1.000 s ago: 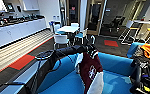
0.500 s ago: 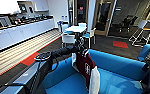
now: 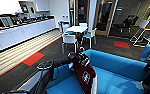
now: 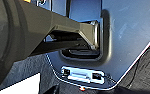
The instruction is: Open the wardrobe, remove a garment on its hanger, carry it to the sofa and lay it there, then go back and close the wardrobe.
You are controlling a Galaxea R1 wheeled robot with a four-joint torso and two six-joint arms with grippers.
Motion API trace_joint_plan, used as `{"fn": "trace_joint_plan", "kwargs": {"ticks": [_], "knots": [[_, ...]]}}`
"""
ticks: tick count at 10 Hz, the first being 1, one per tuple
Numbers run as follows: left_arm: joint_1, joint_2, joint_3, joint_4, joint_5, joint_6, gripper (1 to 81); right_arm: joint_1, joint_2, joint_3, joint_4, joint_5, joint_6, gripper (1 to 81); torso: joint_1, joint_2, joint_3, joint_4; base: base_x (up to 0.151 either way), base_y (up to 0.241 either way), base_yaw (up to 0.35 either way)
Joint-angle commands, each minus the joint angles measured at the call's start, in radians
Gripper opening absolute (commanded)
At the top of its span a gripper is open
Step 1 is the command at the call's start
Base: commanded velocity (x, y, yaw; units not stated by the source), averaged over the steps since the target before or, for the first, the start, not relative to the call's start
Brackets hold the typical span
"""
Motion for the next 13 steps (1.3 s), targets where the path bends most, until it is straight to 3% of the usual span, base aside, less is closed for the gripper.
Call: {"fn": "trace_joint_plan", "kwargs": {"ticks": [1, 3, 4, 6, 7, 8, 9, 12, 13], "knots": [[-0.052, 0.07, -0.021, 0.128, -0.02, -0.002, 1.0, 0.004, 0.006, 0.01, -0.012, -0.061, -0.002, 81.1, 0.0, 0.0, 0.0, 0.0, 0.0, 0.0, 0.0], [-0.046, 0.07, -0.049, 0.132, -0.02, -0.002, 1.0, 0.003, 0.006, 0.004, -0.01, -0.061, -0.002, 81.1, 0.0, 0.0, 0.0, 0.0, 0.0, 0.0, 0.0], [-0.046, 0.07, -0.049, 0.132, -0.02, -0.002, 1.0, 0.003, 0.008, -0.001, -0.009, -0.061, -0.002, 81.1, 0.0, 0.0, 0.0, 0.072, 0.0, 0.0, 0.0], [-0.039, 0.044, -0.049, 0.132, -0.02, -0.002, 1.0, 0.003, 0.008, -0.002, -0.009, -0.061, -0.002, 81.1, 0.0, 0.0, 0.0, 0.102, 0.0, 0.0, 0.0], [-0.037, 0.022, -0.046, 0.132, -0.02, -0.002, 1.0, 0.004, 0.006, -0.004, -0.005, -0.061, -0.002, 81.1, 0.0, 0.0, 0.0, 0.045, 0.0, 0.0, 0.0], [-0.035, 0.002, -0.045, 0.132, -0.02, -0.002, 1.0, 0.003, 0.008, -0.004, -0.005, -0.061, -0.002, 81.1, 0.0, 0.0, 0.0, 0.074, 0.0, 0.0, 0.0], [-0.029, -0.02, -0.044, 0.132, -0.02, -0.001, 1.0, 0.002, 0.008, -0.004, -0.007, -0.061, -0.002, 81.1, 0.0, 0.0, 0.0, 0.09, 0.0, 0.0, 0.0], [-0.008, -0.099, -0.047, 0.13, -0.033, -0.001, 1.0, 0.001, 0.006, -0.006, -0.007, -0.061, -0.002, 81.1, 0.0, 0.0, 0.0, 0.092, 0.0, 0.0, 0.0], [-0.003, -0.123, -0.044, 0.128, -0.034, -0.001, 1.0, 0.003, 0.008, -0.006, -0.01, -0.061, -0.002, 81.1, 0.0, 0.0, 0.0, 0.125, 0.0, 0.0, 0.0]]}}
